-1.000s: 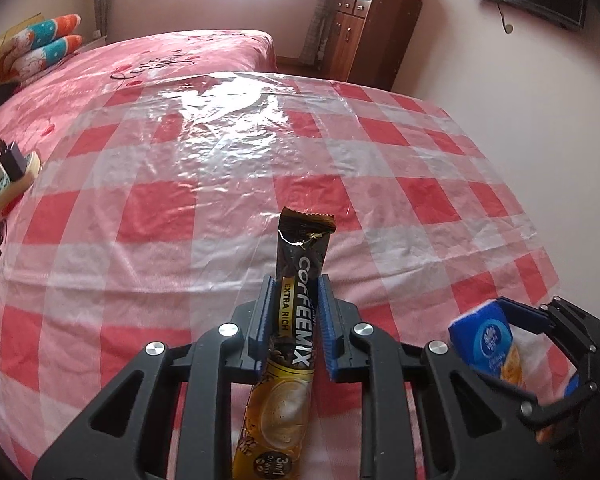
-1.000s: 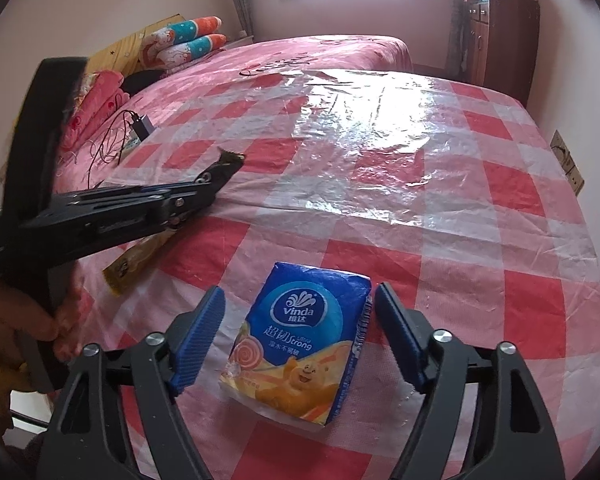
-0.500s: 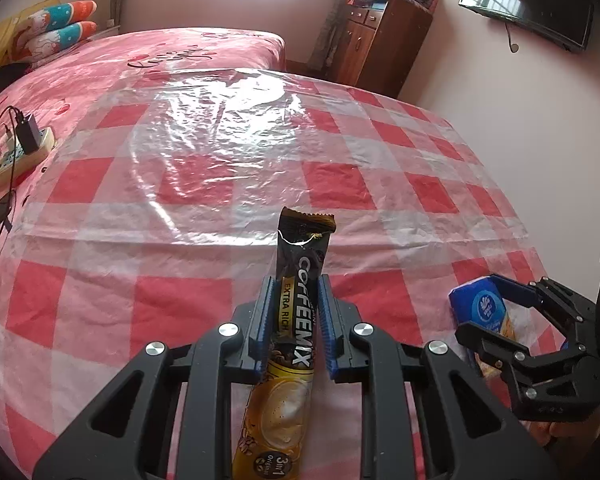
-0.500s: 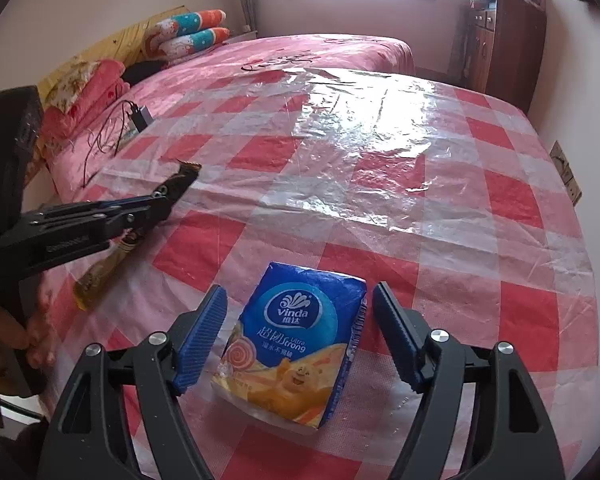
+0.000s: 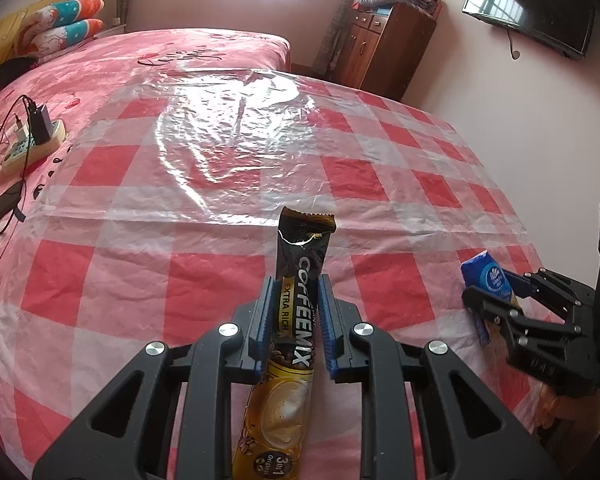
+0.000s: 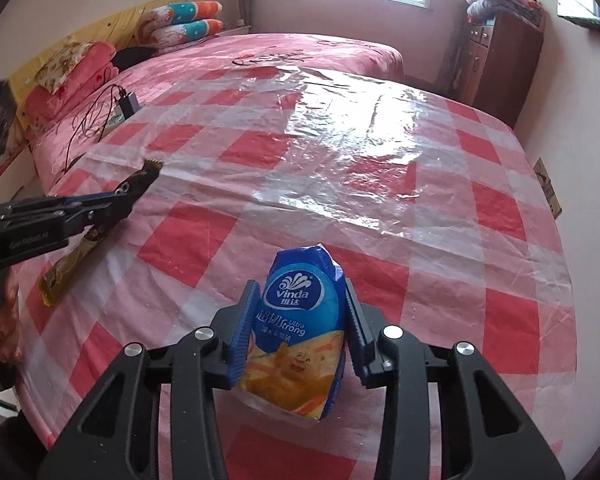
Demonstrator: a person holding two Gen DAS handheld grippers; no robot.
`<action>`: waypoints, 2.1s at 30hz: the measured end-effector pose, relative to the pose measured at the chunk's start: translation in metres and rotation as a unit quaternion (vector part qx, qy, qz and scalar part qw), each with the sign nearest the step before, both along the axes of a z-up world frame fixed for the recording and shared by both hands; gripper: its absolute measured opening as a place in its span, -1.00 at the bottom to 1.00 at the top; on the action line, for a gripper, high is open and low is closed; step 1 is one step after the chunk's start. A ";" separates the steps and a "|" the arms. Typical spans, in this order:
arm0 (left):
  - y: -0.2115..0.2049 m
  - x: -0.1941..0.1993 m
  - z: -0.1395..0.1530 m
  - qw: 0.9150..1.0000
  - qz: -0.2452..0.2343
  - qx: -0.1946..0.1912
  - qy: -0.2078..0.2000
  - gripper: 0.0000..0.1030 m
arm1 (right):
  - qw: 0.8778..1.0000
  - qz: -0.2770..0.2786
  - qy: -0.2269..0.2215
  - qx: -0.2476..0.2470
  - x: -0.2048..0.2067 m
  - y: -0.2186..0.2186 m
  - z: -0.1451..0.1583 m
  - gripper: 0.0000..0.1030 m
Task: Collect trash
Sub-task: 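Carry the coffee stick and tissue pack over the orange bucket, then open both tools to drop the items into the orange bucket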
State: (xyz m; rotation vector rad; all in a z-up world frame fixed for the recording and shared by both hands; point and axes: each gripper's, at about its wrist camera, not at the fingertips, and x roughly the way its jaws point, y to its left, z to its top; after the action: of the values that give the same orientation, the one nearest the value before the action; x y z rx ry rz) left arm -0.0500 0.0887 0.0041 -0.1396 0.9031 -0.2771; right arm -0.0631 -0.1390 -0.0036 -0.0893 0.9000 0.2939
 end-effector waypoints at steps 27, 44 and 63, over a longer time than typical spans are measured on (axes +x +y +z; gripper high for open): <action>0.070 -0.048 0.025 0.998 0.043 -0.031 -0.044 -0.55 | 0.997 0.004 -0.002 0.071 -0.006 0.032 0.024 -0.22; 0.129 -0.079 0.038 0.992 0.084 -0.065 -0.071 -0.55 | 0.986 0.101 0.031 0.127 -0.009 0.125 0.042 -0.22; 0.257 -0.152 0.034 0.969 0.226 -0.060 -0.075 -0.55 | 0.934 0.307 0.071 0.165 -0.042 0.317 0.060 -0.21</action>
State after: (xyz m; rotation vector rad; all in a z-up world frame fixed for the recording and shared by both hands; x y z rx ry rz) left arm -0.2018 0.3453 0.0383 -0.4251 0.6812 0.0818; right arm -0.1052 0.1783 0.0562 -0.0356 0.9377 1.0435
